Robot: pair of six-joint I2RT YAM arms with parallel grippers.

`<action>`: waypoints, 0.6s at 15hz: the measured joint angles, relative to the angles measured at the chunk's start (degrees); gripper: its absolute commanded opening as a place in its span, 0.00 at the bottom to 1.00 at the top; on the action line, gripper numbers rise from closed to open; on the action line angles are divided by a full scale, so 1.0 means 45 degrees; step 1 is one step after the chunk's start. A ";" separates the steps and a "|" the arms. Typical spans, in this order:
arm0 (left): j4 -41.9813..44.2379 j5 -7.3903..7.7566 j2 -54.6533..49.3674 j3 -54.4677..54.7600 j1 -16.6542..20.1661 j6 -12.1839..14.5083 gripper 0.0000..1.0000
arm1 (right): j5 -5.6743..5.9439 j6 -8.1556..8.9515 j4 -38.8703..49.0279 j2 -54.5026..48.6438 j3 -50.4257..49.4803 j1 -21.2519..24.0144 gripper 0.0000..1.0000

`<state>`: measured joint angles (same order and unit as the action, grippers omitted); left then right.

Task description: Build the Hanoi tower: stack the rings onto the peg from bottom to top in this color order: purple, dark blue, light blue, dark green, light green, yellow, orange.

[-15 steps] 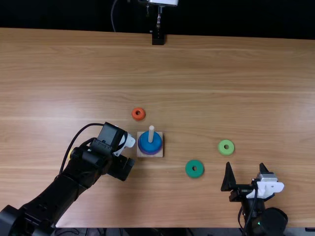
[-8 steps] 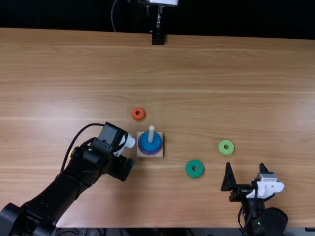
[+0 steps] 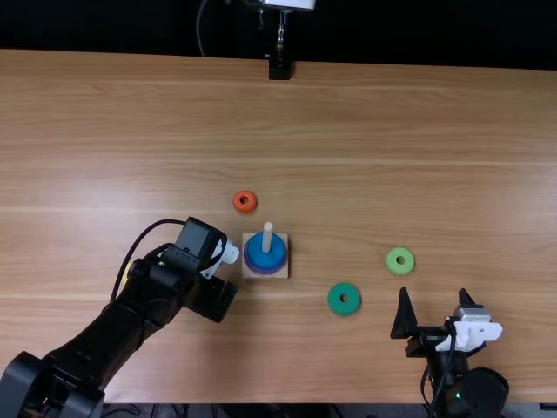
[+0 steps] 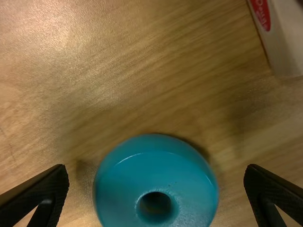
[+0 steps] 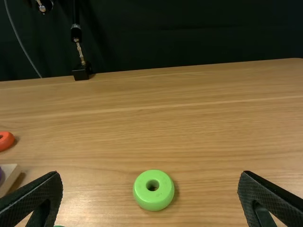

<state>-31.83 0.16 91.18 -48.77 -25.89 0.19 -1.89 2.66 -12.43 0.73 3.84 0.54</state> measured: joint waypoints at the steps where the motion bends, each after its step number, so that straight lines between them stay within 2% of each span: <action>1: -0.0005 0.0010 0.0000 0.0000 0.0000 0.0000 1.00 | 0.0000 -0.0005 0.0005 0.0000 0.0000 0.0000 1.00; 3: -0.0039 0.0010 0.0000 0.0005 0.0000 0.0000 1.00 | 0.0000 0.0000 0.0000 0.0000 0.0000 0.0000 1.00; 4: -0.0039 0.0010 -0.0005 0.0000 0.0000 0.0005 0.89 | -0.0005 0.0000 0.0005 0.0000 0.0000 0.0000 1.00; 5: -0.0049 0.0010 0.0000 0.0000 0.0000 0.0000 0.51 | -0.0005 0.0005 0.0005 0.0000 0.0000 0.0000 1.00; 6: -0.0044 0.0010 0.0000 0.0005 0.0000 -0.0005 0.23 | 0.0005 0.0000 0.0005 0.0000 0.0000 0.0000 1.00; 7: -0.0058 0.0005 0.0000 0.0005 0.0000 -0.0010 0.12 | -0.0005 0.0000 0.0010 0.0000 0.0000 0.0000 1.00; 9: -0.0180 0.0010 0.0000 0.0005 0.0005 -0.0029 0.10 | 0.0000 0.0000 0.0005 0.0000 0.0000 0.0000 1.00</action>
<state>-32.64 0.21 91.18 -48.75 -25.87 0.05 -1.89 2.66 -12.40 0.73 3.84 0.54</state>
